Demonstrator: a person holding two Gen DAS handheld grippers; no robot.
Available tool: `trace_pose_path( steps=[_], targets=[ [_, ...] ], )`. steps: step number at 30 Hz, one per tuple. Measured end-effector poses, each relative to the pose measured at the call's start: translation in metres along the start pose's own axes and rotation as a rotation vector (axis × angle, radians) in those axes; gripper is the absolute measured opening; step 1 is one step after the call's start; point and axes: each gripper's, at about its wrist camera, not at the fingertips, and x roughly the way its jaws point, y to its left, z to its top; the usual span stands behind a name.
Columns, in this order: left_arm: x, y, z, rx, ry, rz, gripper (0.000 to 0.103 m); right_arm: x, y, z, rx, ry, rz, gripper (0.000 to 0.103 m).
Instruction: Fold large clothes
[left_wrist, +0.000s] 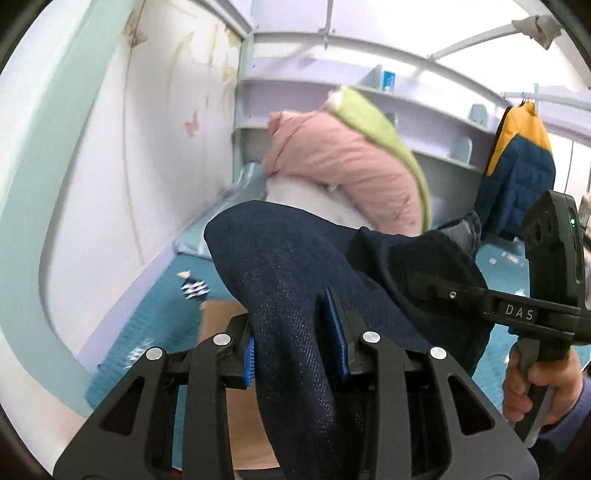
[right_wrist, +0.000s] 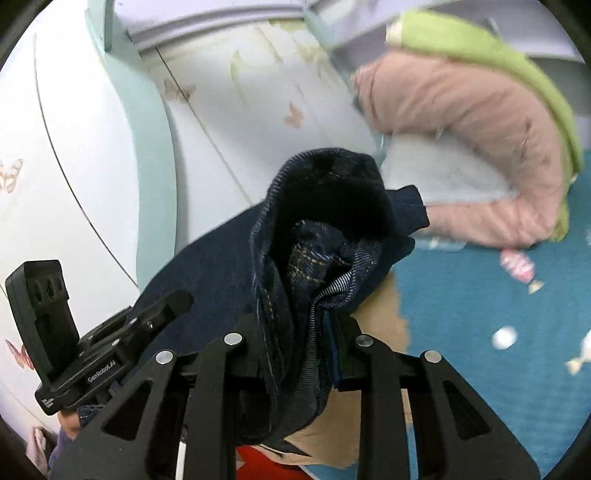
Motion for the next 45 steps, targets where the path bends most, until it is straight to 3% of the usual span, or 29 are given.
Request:
trace_pose_path(
  steps=[4, 7, 9, 12, 17, 20, 22, 24, 26, 29, 32, 35, 36, 39, 43, 45],
  targets=[
    [0.028, 0.041, -0.060, -0.073, 0.109, 0.004, 0.031, 0.041, -0.010, -0.043, -0.002, 0.112, -0.048, 0.023],
    [0.044, 0.051, -0.108, -0.126, 0.175, 0.048, 0.031, 0.059, -0.034, -0.072, 0.065, 0.193, -0.067, 0.023],
    [0.042, 0.054, -0.129, -0.160, 0.179, 0.048, 0.031, 0.066, -0.052, -0.086, 0.097, 0.232, -0.101, 0.024],
    [0.042, 0.051, -0.138, -0.182, 0.182, 0.071, 0.035, 0.077, -0.076, -0.097, 0.204, 0.277, -0.113, 0.033],
    [0.039, 0.059, -0.127, -0.218, 0.207, 0.172, 0.059, 0.057, -0.094, -0.097, 0.264, 0.261, -0.144, 0.053],
    [0.018, 0.071, -0.114, -0.262, 0.175, 0.223, 0.061, 0.028, -0.105, -0.089, 0.287, 0.223, -0.176, 0.054],
    [-0.001, 0.073, -0.102, -0.282, 0.122, 0.229, 0.061, 0.014, -0.100, -0.077, 0.262, 0.184, -0.162, 0.052],
    [-0.012, 0.070, -0.088, -0.311, 0.083, 0.178, 0.061, 0.009, -0.081, -0.064, 0.201, 0.159, -0.134, 0.033],
    [-0.011, 0.061, -0.079, -0.328, 0.086, 0.114, 0.061, 0.017, -0.060, -0.052, 0.157, 0.166, -0.083, 0.027],
    [0.011, 0.039, -0.080, -0.300, 0.153, 0.052, 0.063, 0.046, -0.048, -0.047, 0.129, 0.233, -0.068, 0.022],
    [0.049, 0.027, -0.100, -0.264, 0.291, 0.088, 0.070, 0.084, -0.058, -0.059, 0.108, 0.345, -0.185, 0.022],
    [0.077, 0.033, -0.118, -0.275, 0.354, 0.115, 0.070, 0.109, -0.079, -0.073, 0.106, 0.411, -0.260, 0.002],
    [0.081, 0.036, -0.121, -0.298, 0.357, 0.106, 0.070, 0.115, -0.084, -0.076, 0.102, 0.422, -0.270, 0.000],
    [0.086, 0.038, -0.124, -0.318, 0.357, 0.089, 0.070, 0.122, -0.093, -0.076, 0.128, 0.437, -0.272, 0.000],
    [0.085, 0.034, -0.117, -0.305, 0.376, 0.135, 0.071, 0.112, -0.093, -0.068, 0.137, 0.414, -0.204, 0.004],
    [0.073, 0.030, -0.111, -0.331, 0.368, 0.149, 0.078, 0.093, -0.086, -0.063, 0.138, 0.382, -0.158, 0.009]
  ],
)
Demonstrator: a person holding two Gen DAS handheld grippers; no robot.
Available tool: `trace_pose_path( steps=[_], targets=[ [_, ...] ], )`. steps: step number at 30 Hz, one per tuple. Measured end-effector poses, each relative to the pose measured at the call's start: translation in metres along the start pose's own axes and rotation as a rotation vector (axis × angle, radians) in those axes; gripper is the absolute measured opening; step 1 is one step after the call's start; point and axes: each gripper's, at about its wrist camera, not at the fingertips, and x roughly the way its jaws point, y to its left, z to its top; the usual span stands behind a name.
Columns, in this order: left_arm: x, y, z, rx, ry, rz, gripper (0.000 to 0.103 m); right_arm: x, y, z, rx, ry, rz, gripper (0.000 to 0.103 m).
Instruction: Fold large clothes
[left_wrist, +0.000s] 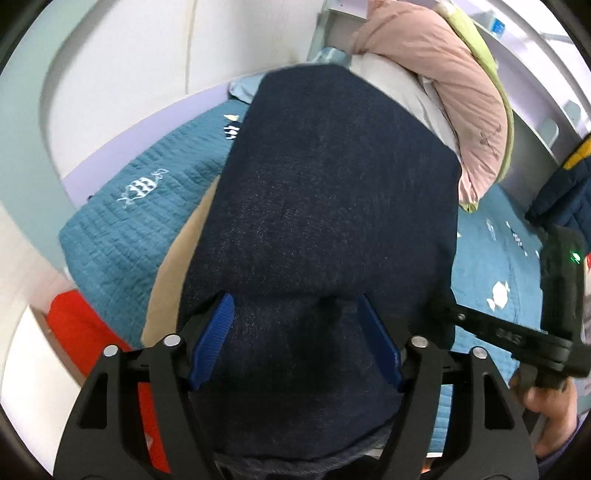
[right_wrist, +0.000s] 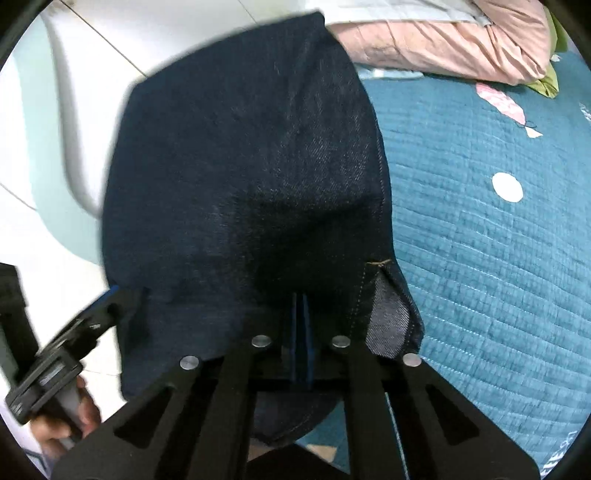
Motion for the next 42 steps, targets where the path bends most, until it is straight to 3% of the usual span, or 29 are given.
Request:
trace_pose_path(
  steps=[1, 2, 4, 6, 9, 10, 15, 22, 28, 32, 42],
  targets=[
    [-0.007, -0.002, 0.000, -0.011, -0.011, 0.013, 0.091, -0.011, 0.003, -0.004, -0.007, -0.013, 0.020, 0.009],
    [-0.020, -0.008, -0.002, -0.019, -0.033, 0.073, 0.096, -0.024, 0.006, -0.005, -0.018, -0.027, 0.035, 0.012],
    [-0.042, -0.020, -0.006, 0.006, -0.076, 0.116, 0.096, -0.052, 0.015, -0.012, -0.050, -0.059, 0.022, 0.019],
    [-0.070, -0.040, -0.014, 0.037, -0.101, 0.173, 0.096, -0.081, 0.023, -0.019, -0.088, -0.083, 0.003, 0.042],
    [-0.115, -0.071, -0.031, 0.040, -0.130, 0.251, 0.097, -0.127, 0.032, -0.036, -0.169, -0.125, -0.052, 0.057],
    [-0.128, -0.079, -0.037, 0.039, -0.151, 0.257, 0.098, -0.149, 0.037, -0.047, -0.205, -0.141, -0.074, 0.059],
    [-0.198, -0.131, -0.075, 0.066, -0.253, 0.235, 0.098, -0.228, 0.047, -0.093, -0.286, -0.269, -0.149, 0.087],
    [-0.282, -0.192, -0.118, 0.116, -0.414, 0.245, 0.098, -0.323, 0.053, -0.148, -0.348, -0.469, -0.226, 0.095],
    [-0.330, -0.233, -0.147, 0.183, -0.470, 0.202, 0.098, -0.384, 0.057, -0.186, -0.363, -0.571, -0.219, 0.096],
    [-0.360, -0.253, -0.161, 0.231, -0.548, 0.210, 0.098, -0.408, 0.061, -0.205, -0.362, -0.623, -0.227, 0.096],
    [-0.395, -0.269, -0.180, 0.235, -0.625, 0.199, 0.098, -0.446, 0.075, -0.237, -0.383, -0.728, -0.280, 0.096]
  ],
)
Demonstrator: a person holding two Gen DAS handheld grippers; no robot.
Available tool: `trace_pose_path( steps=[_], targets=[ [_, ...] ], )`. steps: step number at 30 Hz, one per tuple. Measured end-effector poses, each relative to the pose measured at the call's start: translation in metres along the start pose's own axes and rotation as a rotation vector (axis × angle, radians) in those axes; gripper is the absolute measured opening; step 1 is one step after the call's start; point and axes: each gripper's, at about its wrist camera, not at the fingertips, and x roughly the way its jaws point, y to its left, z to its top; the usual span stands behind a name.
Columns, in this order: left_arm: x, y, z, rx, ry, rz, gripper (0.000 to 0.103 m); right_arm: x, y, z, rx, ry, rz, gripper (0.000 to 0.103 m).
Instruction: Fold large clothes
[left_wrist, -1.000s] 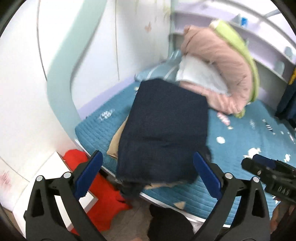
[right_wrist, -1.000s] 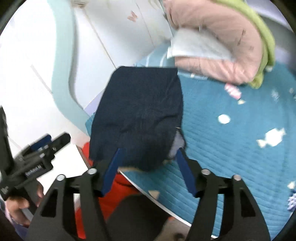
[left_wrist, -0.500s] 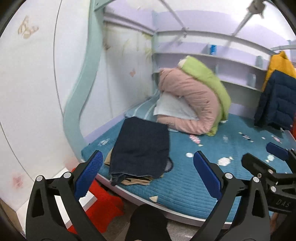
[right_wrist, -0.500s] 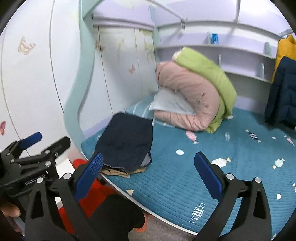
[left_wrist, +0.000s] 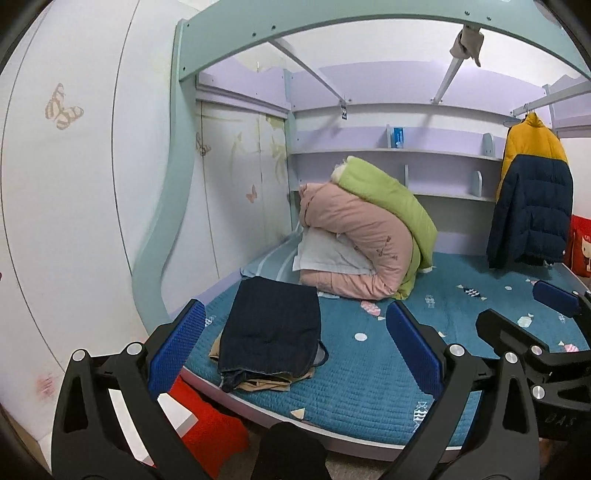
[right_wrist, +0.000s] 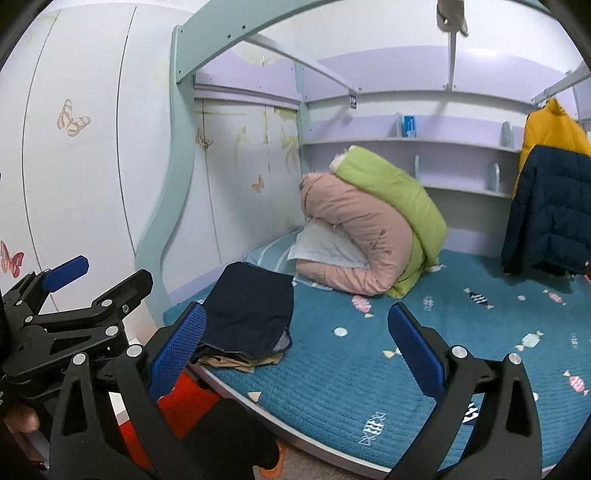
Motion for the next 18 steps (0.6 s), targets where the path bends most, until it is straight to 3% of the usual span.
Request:
trace_pose_path(
  steps=[9, 18],
  targets=[
    [-0.023, -0.012, 0.007, 0.014, -0.073, -0.014, 0.098, -0.027, -0.004, 0.002, -0.006, -0.060, -0.070, 0.096],
    [-0.030, -0.018, 0.008, 0.018, -0.097, -0.028, 0.098, -0.036, -0.008, 0.003, -0.004, -0.081, -0.111, 0.096]
  ],
)
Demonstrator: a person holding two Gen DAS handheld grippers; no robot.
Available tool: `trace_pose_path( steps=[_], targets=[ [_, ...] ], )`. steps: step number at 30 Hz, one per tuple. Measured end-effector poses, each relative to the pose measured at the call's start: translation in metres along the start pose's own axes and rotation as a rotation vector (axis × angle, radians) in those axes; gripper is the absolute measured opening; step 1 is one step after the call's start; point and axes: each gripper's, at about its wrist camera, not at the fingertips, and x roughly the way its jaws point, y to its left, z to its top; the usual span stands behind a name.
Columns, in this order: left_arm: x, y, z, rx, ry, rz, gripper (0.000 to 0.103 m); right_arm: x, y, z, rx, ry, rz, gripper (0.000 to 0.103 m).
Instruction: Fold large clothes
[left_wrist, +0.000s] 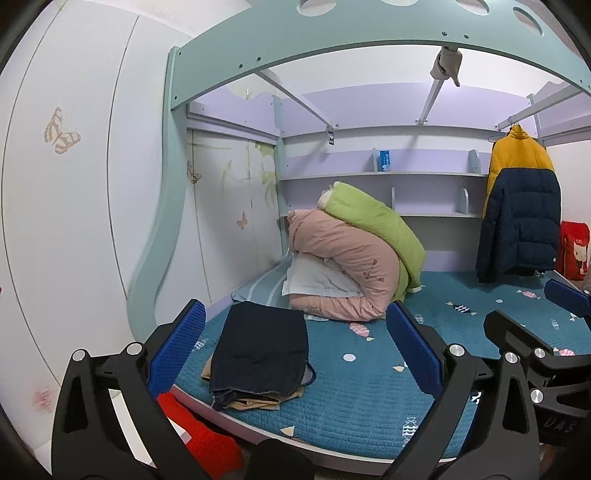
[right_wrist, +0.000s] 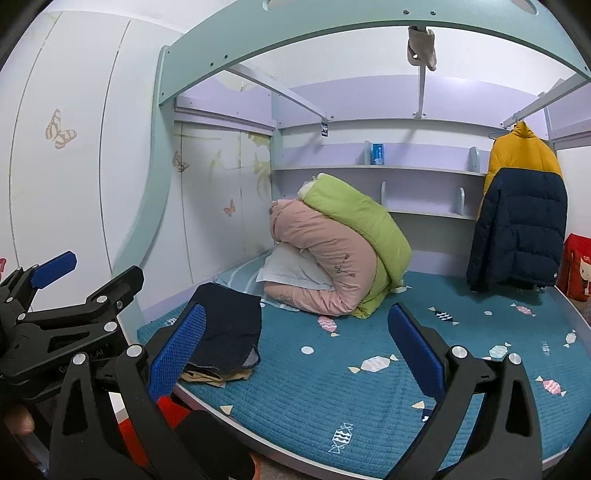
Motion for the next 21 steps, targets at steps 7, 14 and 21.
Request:
trace_pose_path(
  steps=[7, 14, 21],
  targets=[
    [-0.0023, 0.0016, -0.0007, 0.001, -0.014, -0.002, 0.098, -0.0009, 0.0009, -0.0007, -0.003, 0.005, 0.001, 0.096],
    [-0.0027, 0.0027, -0.0001, -0.007, -0.013, -0.015, 0.098, -0.0007, 0.0037, -0.0007, -0.002, 0.003, -0.007, 0.096],
    [-0.0017, 0.0036, 0.0004, -0.007, -0.009, -0.013, 0.098, 0.0002, 0.0061, -0.0017, -0.003, 0.010, -0.010, 0.096]
  ],
)
